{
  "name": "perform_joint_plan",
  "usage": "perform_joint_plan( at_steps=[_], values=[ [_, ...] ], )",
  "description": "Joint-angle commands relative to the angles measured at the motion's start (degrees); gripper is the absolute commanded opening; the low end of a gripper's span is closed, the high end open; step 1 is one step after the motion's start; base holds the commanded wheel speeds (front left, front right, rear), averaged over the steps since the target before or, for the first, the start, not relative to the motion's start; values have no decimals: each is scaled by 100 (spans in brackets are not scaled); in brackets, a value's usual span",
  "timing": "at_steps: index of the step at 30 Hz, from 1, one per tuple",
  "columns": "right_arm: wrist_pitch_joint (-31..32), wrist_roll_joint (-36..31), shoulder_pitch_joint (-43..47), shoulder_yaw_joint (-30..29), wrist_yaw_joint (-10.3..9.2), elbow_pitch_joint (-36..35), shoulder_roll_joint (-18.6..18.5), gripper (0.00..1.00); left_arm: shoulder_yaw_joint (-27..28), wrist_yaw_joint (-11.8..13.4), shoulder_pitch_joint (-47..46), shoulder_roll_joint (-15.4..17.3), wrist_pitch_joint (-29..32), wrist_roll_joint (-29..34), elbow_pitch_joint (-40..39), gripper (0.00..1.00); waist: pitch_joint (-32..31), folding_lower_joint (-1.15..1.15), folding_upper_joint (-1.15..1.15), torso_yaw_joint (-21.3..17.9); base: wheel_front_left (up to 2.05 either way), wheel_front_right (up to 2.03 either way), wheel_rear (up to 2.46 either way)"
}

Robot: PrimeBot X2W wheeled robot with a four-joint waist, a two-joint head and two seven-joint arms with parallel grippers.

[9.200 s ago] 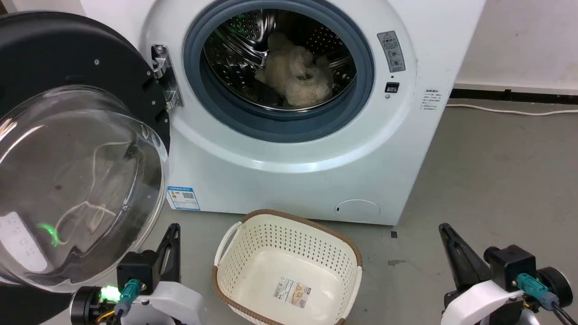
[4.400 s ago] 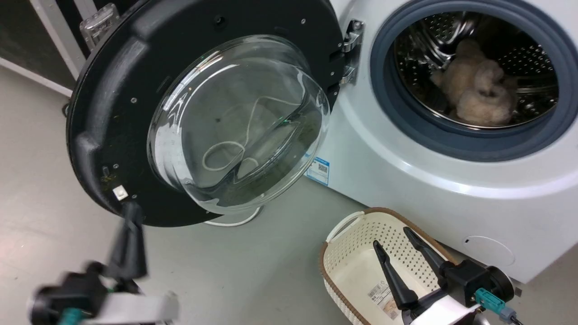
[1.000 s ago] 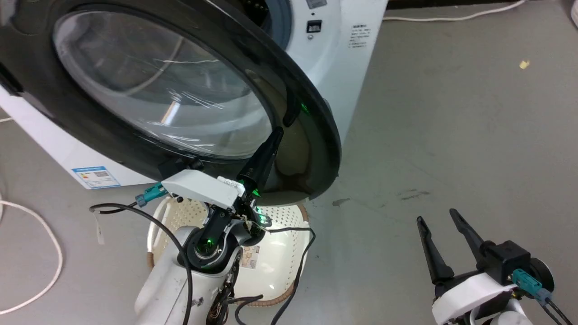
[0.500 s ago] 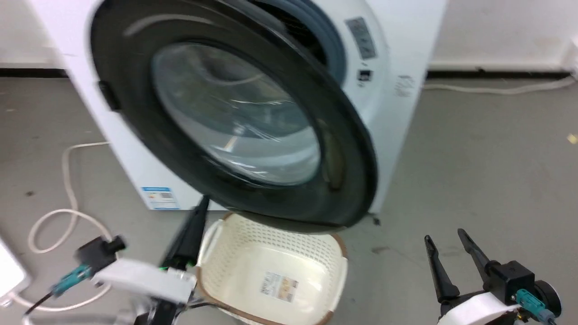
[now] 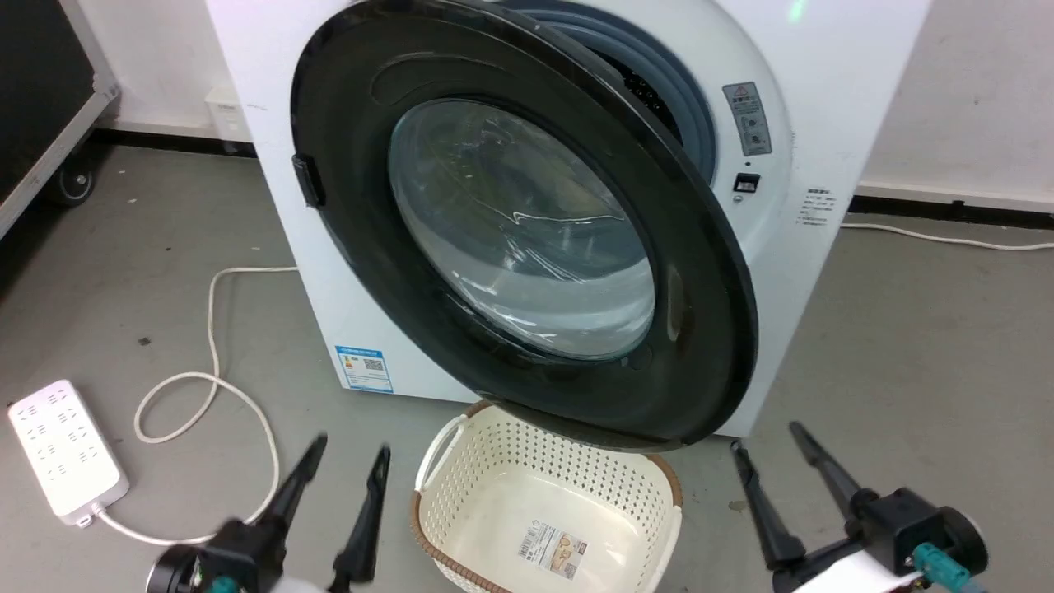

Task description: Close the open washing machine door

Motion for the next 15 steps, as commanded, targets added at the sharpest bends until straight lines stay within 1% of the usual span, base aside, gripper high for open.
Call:
perform_joint_plan(
  at_steps=[1, 2, 3, 8, 15],
  values=[
    [-4, 31, 96, 68, 5, -30, -50, 100, 12, -39, 126, 15, -25, 132, 43, 100, -5, 1, 0, 27, 0, 0, 0],
    [-1, 49, 107, 131, 5, -33, -70, 100, -1, -68, 168, 2, -25, 243, 83, 100, -7, 1, 0, 48, 0, 0, 0],
    [60, 179, 93, 390, 5, -45, -157, 0, 44, -123, 225, -108, -25, 400, 154, 100, 9, 1, 0, 93, 0, 0, 0],
    [127, 375, -132, 827, 5, -171, -421, 0, 110, -245, 187, -210, -25, 596, 231, 100, 137, 1, 0, 193, 0, 0, 0],
    [406, 829, -937, 1104, 5, -143, -966, 0, 146, -341, 15, -441, -26, 765, 238, 100, 568, 1, 0, 432, 0, 0, 0]
  ],
)
